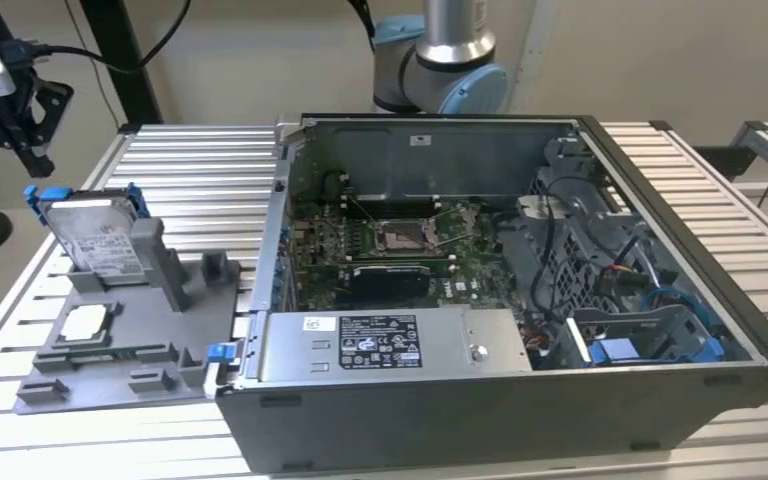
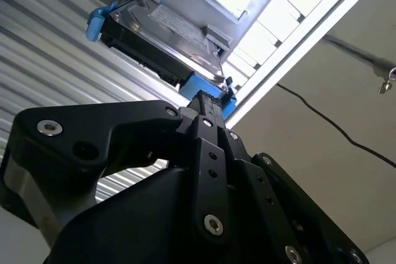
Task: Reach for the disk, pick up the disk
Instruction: 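Reach for the disk, then pick up the disk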
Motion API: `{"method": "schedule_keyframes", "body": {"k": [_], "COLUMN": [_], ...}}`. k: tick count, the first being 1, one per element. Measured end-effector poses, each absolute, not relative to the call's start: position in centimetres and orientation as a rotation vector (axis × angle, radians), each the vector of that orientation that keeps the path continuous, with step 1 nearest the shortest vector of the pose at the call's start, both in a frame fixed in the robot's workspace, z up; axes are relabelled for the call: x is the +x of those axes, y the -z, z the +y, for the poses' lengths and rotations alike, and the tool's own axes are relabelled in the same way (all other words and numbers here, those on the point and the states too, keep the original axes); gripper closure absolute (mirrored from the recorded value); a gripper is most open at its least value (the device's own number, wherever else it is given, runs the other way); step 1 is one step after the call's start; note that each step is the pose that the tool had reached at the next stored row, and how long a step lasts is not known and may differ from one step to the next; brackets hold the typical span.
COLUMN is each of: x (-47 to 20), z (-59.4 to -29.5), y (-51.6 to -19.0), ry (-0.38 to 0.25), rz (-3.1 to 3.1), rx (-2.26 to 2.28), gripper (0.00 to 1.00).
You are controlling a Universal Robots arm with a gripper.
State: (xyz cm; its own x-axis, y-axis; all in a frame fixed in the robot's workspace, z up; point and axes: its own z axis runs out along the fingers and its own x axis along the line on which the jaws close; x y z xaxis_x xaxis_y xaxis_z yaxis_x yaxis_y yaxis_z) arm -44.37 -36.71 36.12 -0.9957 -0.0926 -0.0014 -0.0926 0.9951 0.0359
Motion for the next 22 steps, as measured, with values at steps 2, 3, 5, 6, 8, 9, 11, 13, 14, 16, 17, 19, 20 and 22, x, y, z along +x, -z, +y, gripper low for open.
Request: {"method": "schedule_keyframes", "body": {"k": [2,3,5,6,8,9,11,13,14,16,17,19,20,22], "x": [-44.37,-44.37,-44.37,-44.37,-44.37,-44.37,-44.37,-44.37,-44.37,-44.37,-44.37,-44.37,-44.37,-44.37], "z": [-36.71,-36.71,-36.71,-36.71,-36.71,-36.71,-36.70,-36.70,-36.70,-36.70,-36.71,-36.70,-36.70,-36.70], "y": [-36.12,-36.12,-36.12,-36.12,-36.12,-36.12,-36.12,-36.12,-36.12,-36.12,-36.12,-36.12,-36.12,-36.12], "ry": [0.056,0.056,0.055,0.055,0.054,0.054,0.053,0.051,0.049,0.047,0.046,0.045,0.045,0.043], "rz": [-3.136,-3.136,-3.135,-3.134,-3.133,-3.132,-3.130,-3.128,-3.127,-3.123,-3.121,-3.117,-3.115,-3.110], "rx": [0.162,0.170,0.185,0.193,0.211,0.220,0.240,0.264,0.280,0.312,0.330,0.364,0.381,0.413], "gripper": [1.00,1.00,1.00,1.00,1.00,1.00,1.00,1.00,1.00,1.00,1.00,1.00,1.00,1.00]}}
